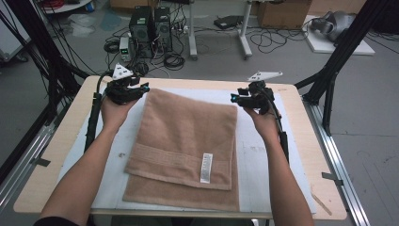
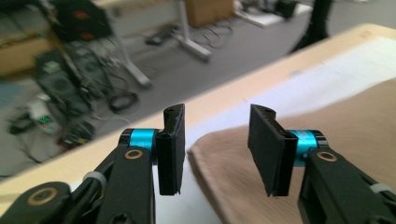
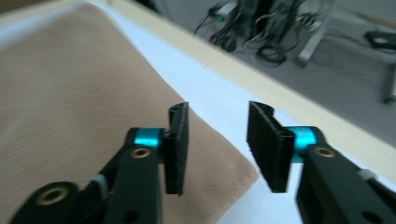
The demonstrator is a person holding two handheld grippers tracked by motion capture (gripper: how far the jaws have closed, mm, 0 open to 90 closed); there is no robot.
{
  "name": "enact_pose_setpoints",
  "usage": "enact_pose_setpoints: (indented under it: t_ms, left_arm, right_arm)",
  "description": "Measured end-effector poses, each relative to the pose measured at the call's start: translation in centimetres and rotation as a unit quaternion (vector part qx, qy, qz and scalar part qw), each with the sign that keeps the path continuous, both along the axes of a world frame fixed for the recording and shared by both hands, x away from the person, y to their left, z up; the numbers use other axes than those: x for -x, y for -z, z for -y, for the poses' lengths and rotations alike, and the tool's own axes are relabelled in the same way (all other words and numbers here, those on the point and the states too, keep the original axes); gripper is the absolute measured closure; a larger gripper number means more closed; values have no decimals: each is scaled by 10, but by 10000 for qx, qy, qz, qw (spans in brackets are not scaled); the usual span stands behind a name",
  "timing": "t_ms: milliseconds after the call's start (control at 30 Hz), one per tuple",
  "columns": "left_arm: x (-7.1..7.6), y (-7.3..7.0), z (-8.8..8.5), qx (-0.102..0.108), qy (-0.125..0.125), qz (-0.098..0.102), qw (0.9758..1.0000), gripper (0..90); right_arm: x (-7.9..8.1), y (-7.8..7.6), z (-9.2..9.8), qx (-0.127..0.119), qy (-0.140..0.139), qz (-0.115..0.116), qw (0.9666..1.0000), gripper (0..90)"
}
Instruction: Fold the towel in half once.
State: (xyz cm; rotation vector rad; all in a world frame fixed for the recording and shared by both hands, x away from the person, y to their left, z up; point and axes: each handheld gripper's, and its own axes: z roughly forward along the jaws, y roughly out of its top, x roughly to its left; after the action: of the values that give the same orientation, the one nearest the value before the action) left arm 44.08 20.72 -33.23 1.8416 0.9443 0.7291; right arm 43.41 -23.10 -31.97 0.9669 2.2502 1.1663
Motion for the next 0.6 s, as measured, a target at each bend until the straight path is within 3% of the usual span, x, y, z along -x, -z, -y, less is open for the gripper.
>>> enact_pose_setpoints:
  t_ms: [100, 167, 267, 367, 433, 533, 600]
  left_arm:
    - [13, 21, -7, 106, 177, -271, 9994, 561]
    - [28, 37, -9, 66, 343, -350, 9988, 555]
    - [52, 58, -13, -3, 682, -565, 9961, 546]
    - [81, 77, -15, -179, 951, -653, 9932, 542]
    - [97, 86, -17, -224, 1067, -756, 9912, 518]
    - [122, 95, -20, -257, 1223, -758, 9893, 516]
    - [134, 98, -22, -383, 1383, -945, 9851, 514]
  right_arm:
    - [11, 18, 2, 119, -219, -170, 9995, 550]
    - [18, 28, 3, 158, -370, -383, 9985, 531]
    - [43, 43, 0, 124, -718, -467, 9962, 514]
    - [72, 54, -5, 224, -1040, -479, 9932, 506]
    - [90, 64, -8, 218, -1216, -566, 9907, 504]
    - [114, 81, -14, 224, -1507, -779, 9853, 504]
    - [128, 90, -17, 97, -1719, -902, 9809, 505]
